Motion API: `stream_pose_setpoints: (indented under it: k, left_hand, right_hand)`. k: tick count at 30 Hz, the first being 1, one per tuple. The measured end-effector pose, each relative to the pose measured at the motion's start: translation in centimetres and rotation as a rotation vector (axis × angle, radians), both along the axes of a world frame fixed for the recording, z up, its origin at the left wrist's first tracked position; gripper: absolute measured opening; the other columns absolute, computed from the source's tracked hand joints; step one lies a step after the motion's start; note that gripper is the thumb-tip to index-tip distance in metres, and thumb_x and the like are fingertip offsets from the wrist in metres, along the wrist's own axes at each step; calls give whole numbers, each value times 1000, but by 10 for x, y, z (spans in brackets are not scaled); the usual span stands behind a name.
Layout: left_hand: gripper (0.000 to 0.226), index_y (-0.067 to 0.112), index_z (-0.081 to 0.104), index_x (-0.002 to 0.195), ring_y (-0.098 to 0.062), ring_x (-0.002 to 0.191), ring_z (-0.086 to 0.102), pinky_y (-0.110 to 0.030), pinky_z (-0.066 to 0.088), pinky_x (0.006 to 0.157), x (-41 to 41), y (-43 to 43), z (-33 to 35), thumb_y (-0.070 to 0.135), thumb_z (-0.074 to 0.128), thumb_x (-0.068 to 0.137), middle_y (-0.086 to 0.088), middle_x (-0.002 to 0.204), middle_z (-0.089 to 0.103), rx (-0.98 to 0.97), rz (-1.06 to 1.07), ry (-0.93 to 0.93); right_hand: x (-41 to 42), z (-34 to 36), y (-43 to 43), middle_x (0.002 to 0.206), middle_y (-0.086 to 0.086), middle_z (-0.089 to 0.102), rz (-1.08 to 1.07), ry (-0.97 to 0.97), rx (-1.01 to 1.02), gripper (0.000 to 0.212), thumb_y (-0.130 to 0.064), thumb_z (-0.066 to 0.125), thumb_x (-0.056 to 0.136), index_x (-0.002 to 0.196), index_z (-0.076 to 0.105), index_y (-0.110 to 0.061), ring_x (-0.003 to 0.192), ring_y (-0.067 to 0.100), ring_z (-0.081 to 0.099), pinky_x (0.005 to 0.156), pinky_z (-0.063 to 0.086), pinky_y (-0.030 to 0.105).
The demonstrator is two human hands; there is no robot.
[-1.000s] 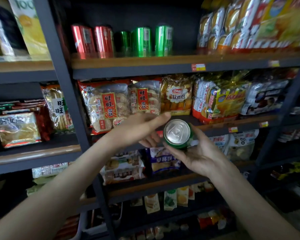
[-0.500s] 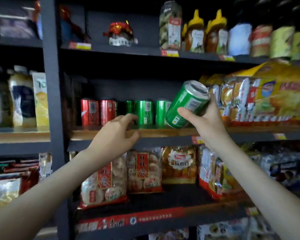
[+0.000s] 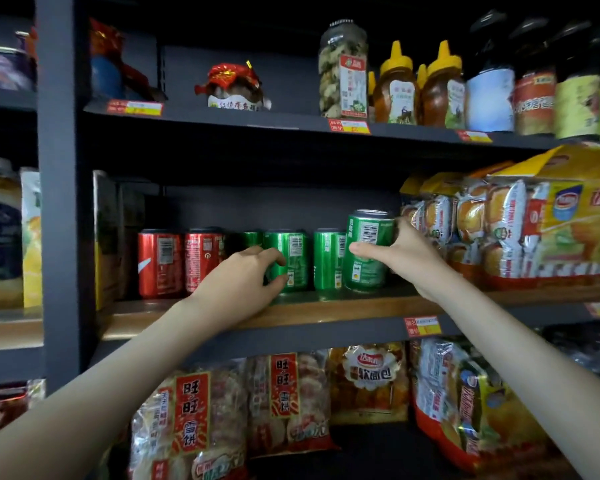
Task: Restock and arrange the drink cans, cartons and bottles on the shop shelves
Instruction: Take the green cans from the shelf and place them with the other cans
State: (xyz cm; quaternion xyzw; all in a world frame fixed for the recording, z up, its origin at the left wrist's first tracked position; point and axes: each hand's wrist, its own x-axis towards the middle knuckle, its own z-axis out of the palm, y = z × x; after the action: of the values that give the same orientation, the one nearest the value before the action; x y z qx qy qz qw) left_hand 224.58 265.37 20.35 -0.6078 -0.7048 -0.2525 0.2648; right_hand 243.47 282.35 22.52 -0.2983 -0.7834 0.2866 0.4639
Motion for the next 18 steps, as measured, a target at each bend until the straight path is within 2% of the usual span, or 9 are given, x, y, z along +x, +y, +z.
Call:
stream_pose_setpoints:
  k: [2,4,6,9,11,13,15,18]
  left_hand:
    - [35,21,57,126,-20,88,65,-38,54,83,-1,3,0,37,53,96,-4,116,60,-5,7,-15]
    - [36,21,56,126,-20,92,64,-37,53,85,-1,4,1,39,51,96,-4,118,60,-20,28,-27]
    - [39,21,56,128,-19,98,62,-35,51,88,-1,3,2,42,50,96,-3,121,59,-44,49,-38]
    - [43,21,54,130,-18,102,61,-33,51,89,-5,-5,7,46,51,95,-3,125,57,-53,65,-33]
    - [49,21,49,135,-23,110,58,-35,49,93,-15,-11,16,47,52,94,-4,128,53,-19,136,-3]
    - [57,20,40,142,-28,121,48,-37,42,100,-31,-17,28,48,52,94,-7,134,47,28,276,73]
    - [71,19,24,150,-30,136,32,-40,30,110,-51,-23,37,52,51,93,-11,147,33,16,479,194]
    - [89,20,-5,154,-29,149,4,-49,10,120,-76,-28,38,57,47,92,-12,161,0,-124,696,254]
  right_hand:
    - [-1,0,2,131,-5,56,39,-50,-24,118,-78,78,36,135,41,-27,118,22,54,98,48,49]
    - [-3,-2,-1,147,-1,44,62,-117,-36,128,-77,79,41,148,29,-25,128,23,48,101,47,49]
    - [-6,-4,-2,156,1,30,72,-186,-40,127,-69,80,55,154,15,-21,135,25,40,105,44,47]
    - [-6,1,-3,158,4,26,65,-327,0,125,-70,76,60,154,11,-21,138,27,37,106,41,40]
    - [-6,9,-14,161,4,14,-21,-390,214,117,-63,72,72,155,2,-21,144,26,24,111,30,38]
    - [-13,17,-35,162,2,3,-104,-365,543,112,-58,69,79,154,-5,-20,148,22,9,117,14,34]
    - [-37,23,-57,162,1,-3,-49,-357,786,108,-50,66,85,154,-9,-16,149,19,-1,116,3,28]
    - [-97,29,-76,162,5,-12,49,-568,871,108,-35,69,88,152,-15,-10,149,22,-8,118,4,33]
